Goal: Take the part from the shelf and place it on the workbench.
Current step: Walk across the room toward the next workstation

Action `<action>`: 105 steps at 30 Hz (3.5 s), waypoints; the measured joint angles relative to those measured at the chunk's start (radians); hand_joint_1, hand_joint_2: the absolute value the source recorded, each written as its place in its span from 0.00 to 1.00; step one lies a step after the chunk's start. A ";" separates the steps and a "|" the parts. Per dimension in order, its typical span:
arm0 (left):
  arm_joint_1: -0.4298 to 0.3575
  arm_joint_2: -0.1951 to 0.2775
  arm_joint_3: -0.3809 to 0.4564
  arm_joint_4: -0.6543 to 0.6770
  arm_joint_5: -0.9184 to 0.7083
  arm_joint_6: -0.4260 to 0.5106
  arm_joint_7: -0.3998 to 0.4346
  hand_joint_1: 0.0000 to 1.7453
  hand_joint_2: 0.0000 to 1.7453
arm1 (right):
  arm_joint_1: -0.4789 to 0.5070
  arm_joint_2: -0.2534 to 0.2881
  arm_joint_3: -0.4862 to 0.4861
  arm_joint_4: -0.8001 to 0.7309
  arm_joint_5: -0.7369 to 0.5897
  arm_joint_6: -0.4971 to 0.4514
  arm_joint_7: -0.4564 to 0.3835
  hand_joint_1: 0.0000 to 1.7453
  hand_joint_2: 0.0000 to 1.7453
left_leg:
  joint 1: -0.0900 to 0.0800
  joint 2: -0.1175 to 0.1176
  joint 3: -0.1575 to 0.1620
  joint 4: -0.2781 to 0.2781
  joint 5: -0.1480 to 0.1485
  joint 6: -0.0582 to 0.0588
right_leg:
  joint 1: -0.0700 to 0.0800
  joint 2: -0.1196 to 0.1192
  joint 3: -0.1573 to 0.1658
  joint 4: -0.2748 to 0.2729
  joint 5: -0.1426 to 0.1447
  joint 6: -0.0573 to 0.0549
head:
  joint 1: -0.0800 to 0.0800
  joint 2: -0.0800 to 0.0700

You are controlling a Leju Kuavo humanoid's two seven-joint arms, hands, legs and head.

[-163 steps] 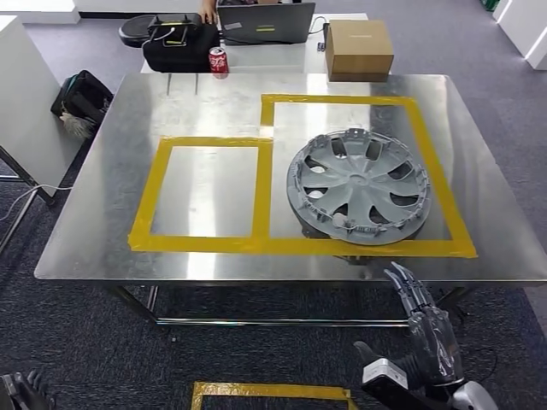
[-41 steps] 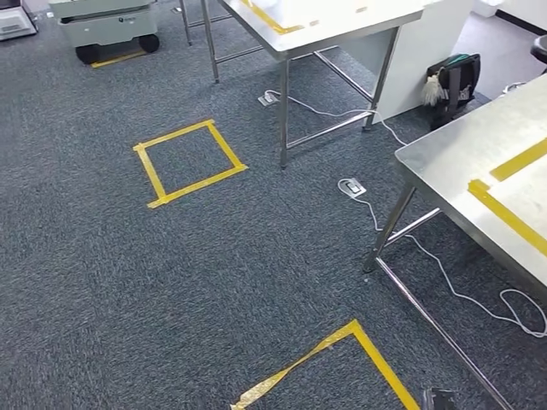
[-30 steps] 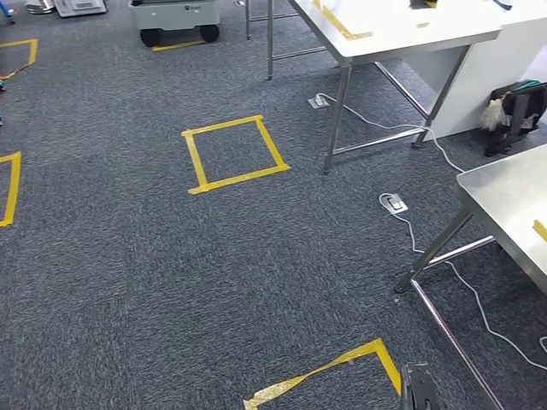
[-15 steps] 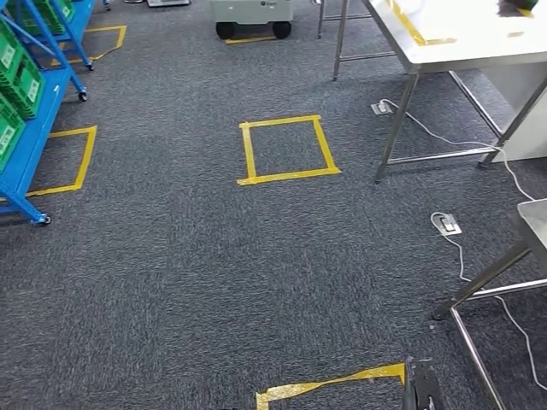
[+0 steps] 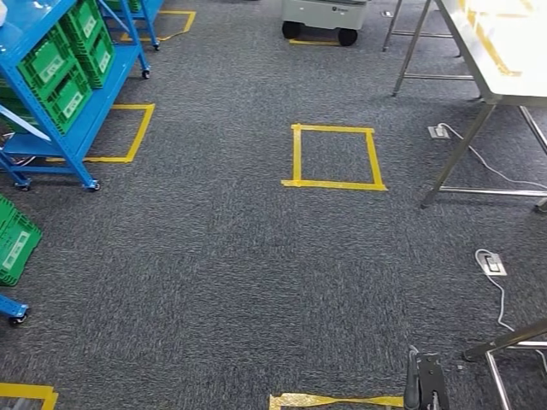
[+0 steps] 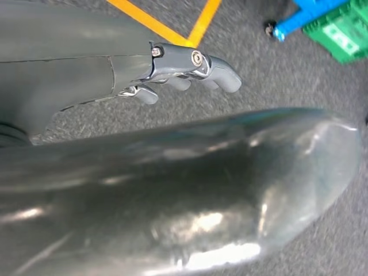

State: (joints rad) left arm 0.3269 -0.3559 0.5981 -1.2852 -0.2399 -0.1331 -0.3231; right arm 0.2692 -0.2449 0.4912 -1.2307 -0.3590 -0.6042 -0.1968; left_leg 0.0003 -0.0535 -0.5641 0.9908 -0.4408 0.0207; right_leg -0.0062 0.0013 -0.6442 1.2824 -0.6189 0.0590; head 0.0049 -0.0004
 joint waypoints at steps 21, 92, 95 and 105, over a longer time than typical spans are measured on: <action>0.001 0.001 0.001 -0.007 -0.002 -0.001 0.000 0.00 0.00 | 0.003 -0.001 -0.002 -0.019 0.000 0.000 0.001 0.00 0.00 | -0.008 0.123 0.009 -0.006 -0.009 -0.037 | 0.012 -0.120 0.124 -0.275 0.122 -0.030 | -0.010 0.000; 0.001 0.291 -0.590 -0.037 0.294 0.234 0.029 0.00 0.00 | -0.092 0.010 0.040 -0.051 0.204 0.115 -0.004 0.00 0.00 | 0.001 -0.009 -0.013 -0.007 0.021 -0.005 | -0.001 -0.001 -0.019 -0.011 0.037 -0.003 | -0.001 0.000; -0.001 0.289 -0.588 -0.037 0.293 0.229 0.023 0.00 0.00 | -0.094 0.012 0.042 -0.045 0.210 0.117 -0.004 0.00 0.00 | 0.004 -0.054 -0.014 0.000 0.021 -0.016 | -0.013 0.067 0.070 -0.204 0.127 -0.002 | -0.001 0.000; -0.020 0.281 -0.575 -0.022 0.274 0.194 0.004 0.00 0.00 | -0.080 0.025 0.034 -0.040 0.235 0.098 0.001 0.00 0.00 | 0.008 0.040 -0.164 0.255 -0.089 -0.069 | -0.007 -0.006 0.106 -0.265 0.138 -0.046 | -0.015 0.000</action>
State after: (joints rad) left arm 0.3065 -0.0747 0.0226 -1.3073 0.0338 0.0610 -0.3193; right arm 0.1887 -0.2199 0.5251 -1.2706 -0.1235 -0.5059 -0.1958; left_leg 0.0085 -0.0132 -0.7286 1.2458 -0.5299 -0.0484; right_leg -0.0137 -0.0044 -0.5387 1.0169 -0.4807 0.0126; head -0.0103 -0.0004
